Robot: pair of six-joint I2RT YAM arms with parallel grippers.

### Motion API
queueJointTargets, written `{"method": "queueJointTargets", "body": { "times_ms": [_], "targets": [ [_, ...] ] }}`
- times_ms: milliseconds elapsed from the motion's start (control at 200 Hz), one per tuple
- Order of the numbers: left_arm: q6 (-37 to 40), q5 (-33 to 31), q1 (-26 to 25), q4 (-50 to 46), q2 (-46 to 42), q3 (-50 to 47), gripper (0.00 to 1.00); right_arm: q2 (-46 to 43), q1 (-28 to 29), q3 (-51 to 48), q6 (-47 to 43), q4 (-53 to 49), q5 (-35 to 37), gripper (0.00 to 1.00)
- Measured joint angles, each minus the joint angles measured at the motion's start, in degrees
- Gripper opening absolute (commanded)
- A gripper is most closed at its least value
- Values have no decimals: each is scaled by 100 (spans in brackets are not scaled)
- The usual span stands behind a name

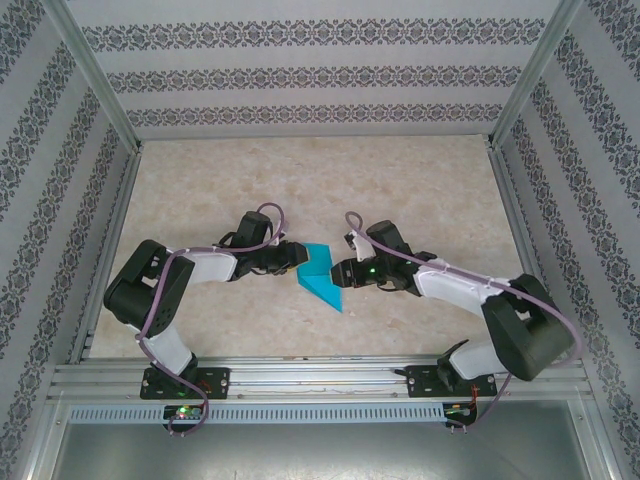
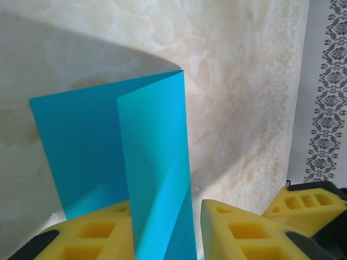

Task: Fold a paper plane with a square sheet of paper (fold left side to right side)
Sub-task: Fourth fold the wing at the center of the table.

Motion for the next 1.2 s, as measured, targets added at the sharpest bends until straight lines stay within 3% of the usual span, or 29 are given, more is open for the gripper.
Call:
{"method": "queueJointTargets", "body": {
  "times_ms": [145,280,565,834,1204],
  "targets": [
    [-28,7,-26,0,-17,2,30,-579,278,188,-98,-741,883,46],
    [-101,31,-59,0,-116,9,26,-826,1099,413,-114,-1266,1878,46],
    [-151,87,-127,-2,-151,149,26,116,2623,693,85,-1692,3547,47],
    [-175,107,-162,-2,-151,153,25,942,2892,1062,258,-1843,4310,47],
    [-212,105,-162,-2,-151,225,25,1246,2903,1222,341,-1845,4631,43]
  ]
}}
